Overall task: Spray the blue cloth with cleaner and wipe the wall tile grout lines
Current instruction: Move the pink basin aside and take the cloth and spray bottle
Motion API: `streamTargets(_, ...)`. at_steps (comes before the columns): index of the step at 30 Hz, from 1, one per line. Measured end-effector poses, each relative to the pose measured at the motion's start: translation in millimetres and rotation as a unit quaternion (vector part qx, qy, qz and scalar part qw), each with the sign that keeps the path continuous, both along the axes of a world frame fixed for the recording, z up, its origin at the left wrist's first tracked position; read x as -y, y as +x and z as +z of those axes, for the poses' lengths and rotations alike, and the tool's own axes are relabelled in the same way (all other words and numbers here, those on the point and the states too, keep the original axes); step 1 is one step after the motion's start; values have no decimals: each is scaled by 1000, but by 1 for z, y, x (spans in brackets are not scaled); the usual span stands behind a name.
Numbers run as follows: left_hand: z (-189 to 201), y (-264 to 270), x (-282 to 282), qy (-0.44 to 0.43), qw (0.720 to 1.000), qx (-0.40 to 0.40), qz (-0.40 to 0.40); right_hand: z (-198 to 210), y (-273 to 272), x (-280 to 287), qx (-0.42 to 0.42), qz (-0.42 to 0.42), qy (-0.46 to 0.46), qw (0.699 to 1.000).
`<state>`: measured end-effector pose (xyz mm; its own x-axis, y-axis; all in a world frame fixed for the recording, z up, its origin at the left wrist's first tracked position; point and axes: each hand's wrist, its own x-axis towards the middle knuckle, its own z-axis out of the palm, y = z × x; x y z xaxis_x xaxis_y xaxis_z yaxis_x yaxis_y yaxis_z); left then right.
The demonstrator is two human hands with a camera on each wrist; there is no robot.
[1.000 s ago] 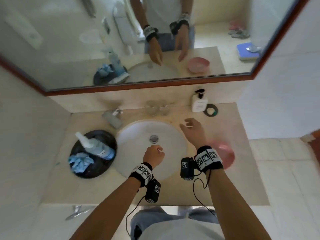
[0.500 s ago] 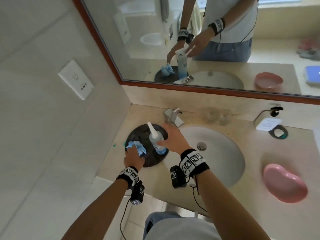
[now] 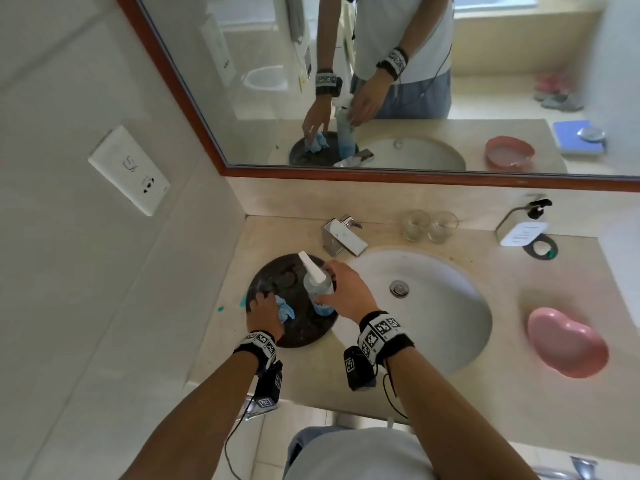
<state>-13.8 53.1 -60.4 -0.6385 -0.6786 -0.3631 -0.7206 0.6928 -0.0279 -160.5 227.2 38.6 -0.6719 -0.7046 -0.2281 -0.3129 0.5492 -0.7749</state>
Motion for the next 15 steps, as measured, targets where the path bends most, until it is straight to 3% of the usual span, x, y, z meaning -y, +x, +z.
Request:
streamTargets(5, 4, -7, -2, -34, 999, 20, -25, -7, 4, 5, -20, -3, 17, 1000)
streamTargets(15, 17, -4, -6, 40, 999, -18, -20, -12, 5, 12, -38, -10, 13, 999)
